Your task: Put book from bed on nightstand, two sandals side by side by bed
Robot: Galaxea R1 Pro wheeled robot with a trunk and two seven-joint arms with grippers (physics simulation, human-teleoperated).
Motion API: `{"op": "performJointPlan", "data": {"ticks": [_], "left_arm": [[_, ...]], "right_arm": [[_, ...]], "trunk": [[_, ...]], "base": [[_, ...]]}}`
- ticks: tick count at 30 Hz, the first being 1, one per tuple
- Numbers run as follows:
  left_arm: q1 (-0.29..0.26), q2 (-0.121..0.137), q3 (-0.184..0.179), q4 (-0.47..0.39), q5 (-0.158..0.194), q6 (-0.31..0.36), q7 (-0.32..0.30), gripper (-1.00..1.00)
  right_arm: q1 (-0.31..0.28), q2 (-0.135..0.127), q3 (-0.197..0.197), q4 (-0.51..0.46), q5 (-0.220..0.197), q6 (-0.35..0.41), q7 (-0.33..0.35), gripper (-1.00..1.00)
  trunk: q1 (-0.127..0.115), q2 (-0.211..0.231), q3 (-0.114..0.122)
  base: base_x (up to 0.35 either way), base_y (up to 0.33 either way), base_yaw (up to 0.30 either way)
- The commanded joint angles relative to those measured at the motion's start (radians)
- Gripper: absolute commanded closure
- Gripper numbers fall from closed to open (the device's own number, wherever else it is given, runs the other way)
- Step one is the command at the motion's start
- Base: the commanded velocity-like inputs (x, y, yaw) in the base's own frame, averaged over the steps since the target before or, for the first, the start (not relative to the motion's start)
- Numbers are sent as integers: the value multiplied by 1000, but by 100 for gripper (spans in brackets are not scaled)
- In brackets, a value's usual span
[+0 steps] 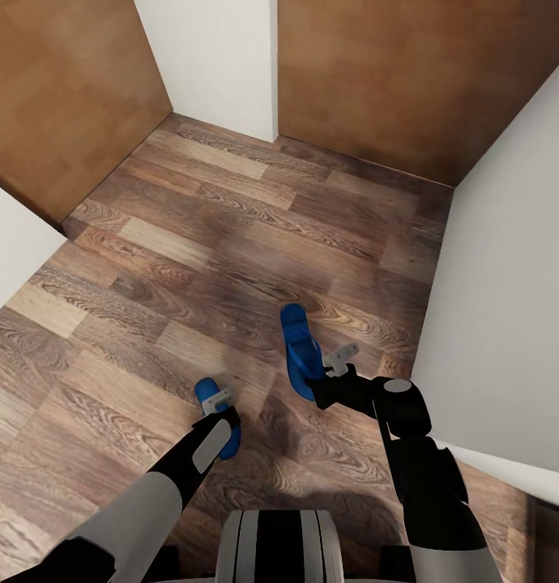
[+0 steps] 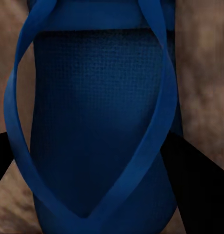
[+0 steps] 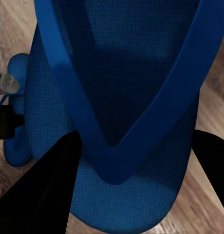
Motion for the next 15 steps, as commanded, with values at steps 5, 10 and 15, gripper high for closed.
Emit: {"op": "performJointPlan", "data": {"ticks": [5, 10, 15], "left_arm": [[1, 1, -5, -2, 4, 5, 18, 100], [3, 3, -5, -2, 7, 6, 14, 100], [5, 6, -4, 8, 10, 5, -18, 100]], "right_arm": [[-1, 0, -1, -1, 9, 5, 11, 100], [-1, 0, -1, -1, 9, 4, 11, 100], [-1, 0, -1, -1, 9, 4, 11, 100]], "trunk": [[0, 0, 0], [0, 0, 0], [0, 0, 0]], "base": [[0, 0, 224], [0, 0, 253], [0, 0, 261]]}}
